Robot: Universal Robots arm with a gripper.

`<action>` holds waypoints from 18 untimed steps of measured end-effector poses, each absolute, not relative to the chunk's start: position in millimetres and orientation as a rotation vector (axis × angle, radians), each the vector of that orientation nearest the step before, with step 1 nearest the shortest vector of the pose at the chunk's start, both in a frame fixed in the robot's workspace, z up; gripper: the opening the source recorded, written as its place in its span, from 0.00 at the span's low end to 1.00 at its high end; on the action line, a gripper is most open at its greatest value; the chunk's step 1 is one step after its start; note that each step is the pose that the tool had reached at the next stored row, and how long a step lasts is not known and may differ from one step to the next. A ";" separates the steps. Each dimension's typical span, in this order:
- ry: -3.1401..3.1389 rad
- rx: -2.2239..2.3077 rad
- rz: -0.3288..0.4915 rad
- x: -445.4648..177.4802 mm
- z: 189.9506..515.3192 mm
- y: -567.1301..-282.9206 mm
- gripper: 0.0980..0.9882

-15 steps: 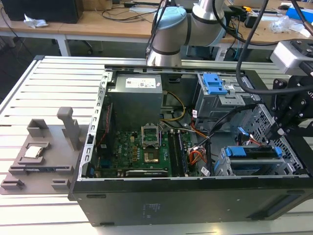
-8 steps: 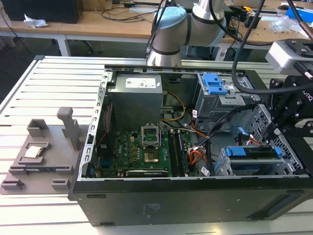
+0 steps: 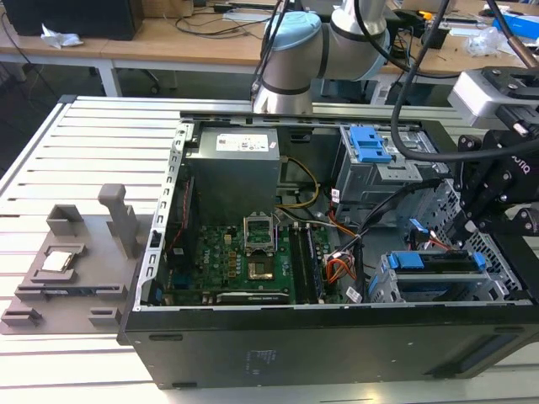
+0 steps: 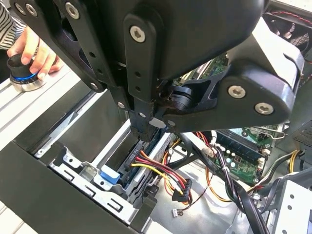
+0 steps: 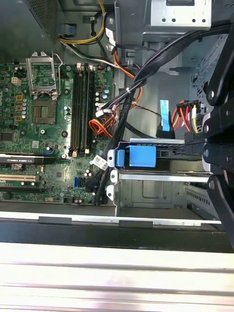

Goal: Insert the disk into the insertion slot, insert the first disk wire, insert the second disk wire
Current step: 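Insert the first disk wire, then insert the second disk wire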

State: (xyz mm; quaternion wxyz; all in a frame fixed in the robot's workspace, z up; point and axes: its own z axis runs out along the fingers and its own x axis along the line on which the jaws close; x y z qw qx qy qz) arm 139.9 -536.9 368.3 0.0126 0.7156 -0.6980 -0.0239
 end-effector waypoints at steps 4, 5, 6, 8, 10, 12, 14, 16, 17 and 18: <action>-2.175 2.230 -0.075 139.3 367.6 -534.9 0.01; -2.175 2.230 -0.075 139.2 367.5 -534.8 0.01; -2.175 2.230 -0.075 139.2 367.6 -534.8 0.01; -2.175 2.230 -0.074 139.2 367.6 -534.7 0.01; -2.175 2.230 -0.075 139.2 367.6 -534.6 0.01; -2.175 2.230 -0.075 139.1 367.6 -534.5 0.01; -2.175 2.230 -0.075 139.1 367.6 -534.4 0.01; -2.175 2.230 -0.075 139.0 367.6 -534.3 0.01; -2.175 2.230 -0.075 139.0 367.6 -534.3 0.01; -2.175 2.230 -0.075 139.0 367.6 -534.3 0.01</action>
